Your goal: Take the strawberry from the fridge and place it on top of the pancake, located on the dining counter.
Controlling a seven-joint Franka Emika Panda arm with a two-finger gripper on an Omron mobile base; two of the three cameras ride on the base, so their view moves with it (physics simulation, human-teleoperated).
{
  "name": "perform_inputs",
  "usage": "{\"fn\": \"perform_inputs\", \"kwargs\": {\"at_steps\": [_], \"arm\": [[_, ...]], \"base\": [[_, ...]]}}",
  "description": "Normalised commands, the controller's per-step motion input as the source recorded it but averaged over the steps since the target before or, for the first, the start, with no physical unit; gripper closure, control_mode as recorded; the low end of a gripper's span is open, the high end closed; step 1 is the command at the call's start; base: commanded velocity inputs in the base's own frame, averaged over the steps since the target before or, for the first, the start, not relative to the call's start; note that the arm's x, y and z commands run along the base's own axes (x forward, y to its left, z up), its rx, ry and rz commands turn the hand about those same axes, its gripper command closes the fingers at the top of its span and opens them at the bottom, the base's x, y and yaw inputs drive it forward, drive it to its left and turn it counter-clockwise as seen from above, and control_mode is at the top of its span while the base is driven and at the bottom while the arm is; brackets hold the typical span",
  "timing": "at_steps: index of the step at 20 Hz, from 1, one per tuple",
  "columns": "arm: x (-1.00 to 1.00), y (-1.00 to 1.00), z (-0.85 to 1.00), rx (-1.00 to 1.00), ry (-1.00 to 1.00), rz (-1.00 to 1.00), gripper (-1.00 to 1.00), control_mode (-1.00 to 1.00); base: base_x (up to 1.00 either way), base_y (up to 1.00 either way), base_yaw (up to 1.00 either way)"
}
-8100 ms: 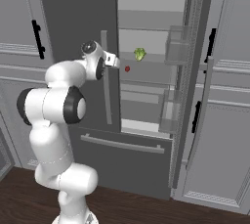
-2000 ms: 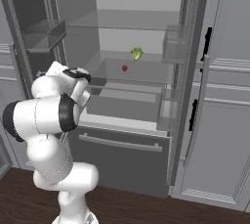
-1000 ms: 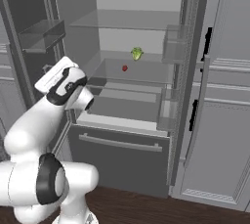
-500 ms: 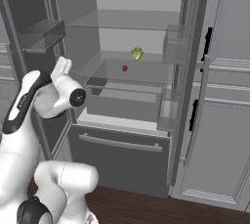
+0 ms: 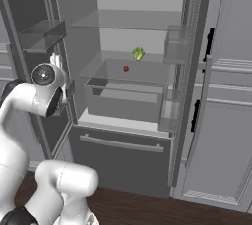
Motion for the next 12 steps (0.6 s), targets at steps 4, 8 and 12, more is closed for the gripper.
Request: {"fn": "perform_inputs", "kwargs": {"at_steps": [4,8,12], "arm": [[-0.26,-0.59,0.39,-0.72,0.2,0.01,-1.0,-1.0],[-0.23,-0.59,0.21,-0.77,0.05,0.06,-1.0,-1.0],[-0.19,-0.82,0.01,-0.39,0.13,0.28,-1.0,-1.0]], "base": [[0.0,0.0,0.0],[0.0,0.0,0.0],[0.0,0.0,0.0]]}}
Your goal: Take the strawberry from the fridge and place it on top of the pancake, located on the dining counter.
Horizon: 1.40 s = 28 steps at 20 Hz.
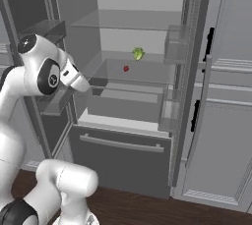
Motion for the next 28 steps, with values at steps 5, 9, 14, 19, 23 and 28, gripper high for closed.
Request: {"fn": "perform_inputs", "kwargs": {"at_steps": [5,9,14,19,23,28], "arm": [[-0.53,-0.04,0.2,-0.27,0.13,0.43,-1.0,-1.0],[-0.31,0.0,0.29,-0.18,0.16,0.3,-1.0,-1.0],[-0.4,0.0,0.04,-0.02,0.03,0.01,-1.0,-1.0],[-0.72,0.0,-0.13,-0.01,-0.17,0.03,-1.0,-1.0],[-0.81,0.0,-0.12,0.0,-0.23,0.12,-1.0,-1.0],[-0.69,0.0,0.24,-0.02,-0.17,0.15,-1.0,-1.0]], "base": [[0.0,0.0,0.0],[0.0,0.0,0.0],[0.0,0.0,0.0],[0.0,0.0,0.0],[0.0,0.0,0.0],[0.0,0.0,0.0]]}}
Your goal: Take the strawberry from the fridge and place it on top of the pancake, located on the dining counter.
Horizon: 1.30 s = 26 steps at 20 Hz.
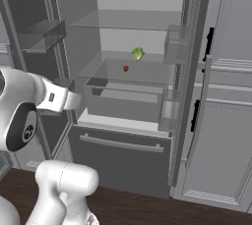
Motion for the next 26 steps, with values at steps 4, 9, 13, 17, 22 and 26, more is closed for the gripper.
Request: {"fn": "perform_inputs", "kwargs": {"at_steps": [4,9,13,17,22,26], "arm": [[-0.73,0.17,0.47,-0.12,-0.07,0.05,-1.0,-1.0],[-0.35,0.11,0.33,-0.12,0.0,0.0,-1.0,-1.0],[-0.47,0.0,0.06,-0.06,-0.01,0.0,-1.0,-1.0],[-0.08,0.0,0.0,0.0,0.0,0.0,-1.0,1.0],[0.0,0.0,0.0,0.0,0.0,0.0,-1.0,1.0],[0.0,0.0,0.0,0.0,0.0,0.0,-1.0,1.0]], "base": [[0.0,0.0,0.0],[0.0,0.0,0.0],[0.0,0.0,0.0],[-0.04,-0.01,0.0],[0.63,-0.02,0.0],[1.0,-0.04,0.02]]}}
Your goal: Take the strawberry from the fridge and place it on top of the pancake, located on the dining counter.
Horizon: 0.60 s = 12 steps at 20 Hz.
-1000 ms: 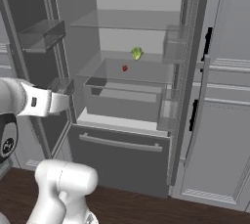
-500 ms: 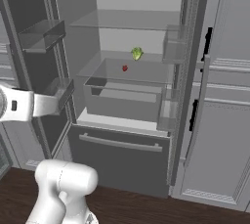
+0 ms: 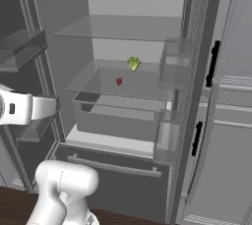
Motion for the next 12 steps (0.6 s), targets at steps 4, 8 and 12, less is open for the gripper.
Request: {"fn": "perform_inputs", "kwargs": {"at_steps": [4,8,12], "arm": [[0.0,0.0,0.0,0.0,0.0,0.0,-1.0,1.0],[0.0,0.0,0.0,0.0,0.0,0.0,-1.0,1.0],[0.0,0.0,0.0,0.0,0.0,0.0,-1.0,1.0]], "base": [[1.0,-0.05,0.03],[1.0,-0.07,0.03],[1.0,-0.09,0.03]]}}
